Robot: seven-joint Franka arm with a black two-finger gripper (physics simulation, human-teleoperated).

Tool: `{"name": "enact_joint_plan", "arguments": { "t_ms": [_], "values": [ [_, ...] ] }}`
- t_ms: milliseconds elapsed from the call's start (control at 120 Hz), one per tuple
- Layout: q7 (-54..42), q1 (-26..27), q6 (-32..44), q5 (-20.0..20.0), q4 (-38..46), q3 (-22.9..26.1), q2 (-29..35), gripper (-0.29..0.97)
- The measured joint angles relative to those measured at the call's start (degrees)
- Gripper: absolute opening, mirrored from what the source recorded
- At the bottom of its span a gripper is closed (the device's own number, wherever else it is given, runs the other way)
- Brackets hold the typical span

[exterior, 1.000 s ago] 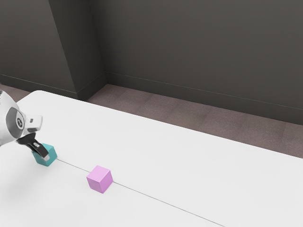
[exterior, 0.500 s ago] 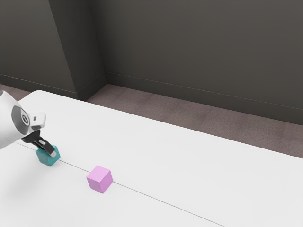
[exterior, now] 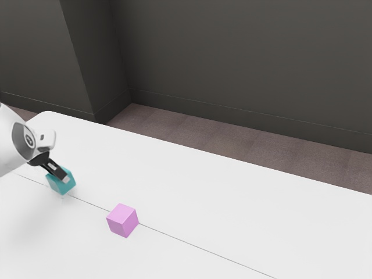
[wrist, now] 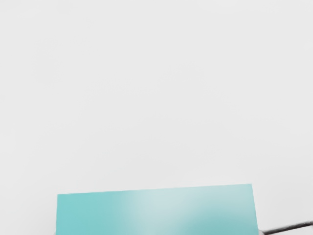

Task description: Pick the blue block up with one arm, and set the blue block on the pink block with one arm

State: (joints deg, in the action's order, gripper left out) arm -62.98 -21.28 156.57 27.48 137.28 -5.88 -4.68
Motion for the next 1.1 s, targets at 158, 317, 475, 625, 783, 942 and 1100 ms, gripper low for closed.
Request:
{"name": "enact_joint_plan", "arguments": {
  "t_ms": [158,317,475,625,783,942,1100],
  "values": [
    [3.8,1.7,-5.5,-8.1,1.4,-0.1,7.0,0.35],
    [12.0,5.5,-13.1,-15.7,1.4,0.0,9.8,0.35],
    [21.3,11.7,-17.3,-17.8,1.4,0.4,11.6,0.35],
    [30.1,16.2,-18.9,-18.3,1.3,0.5,11.3,0.36],
    [38.7,19.2,-19.6,-18.3,1.2,0.6,11.3,0.37],
    [45.6,20.0,-19.9,-17.2,0.5,2.3,11.5,0.37],
    [50.8,22.2,-20.3,-17.0,1.2,2.5,11.8,0.38]
  ]
}}
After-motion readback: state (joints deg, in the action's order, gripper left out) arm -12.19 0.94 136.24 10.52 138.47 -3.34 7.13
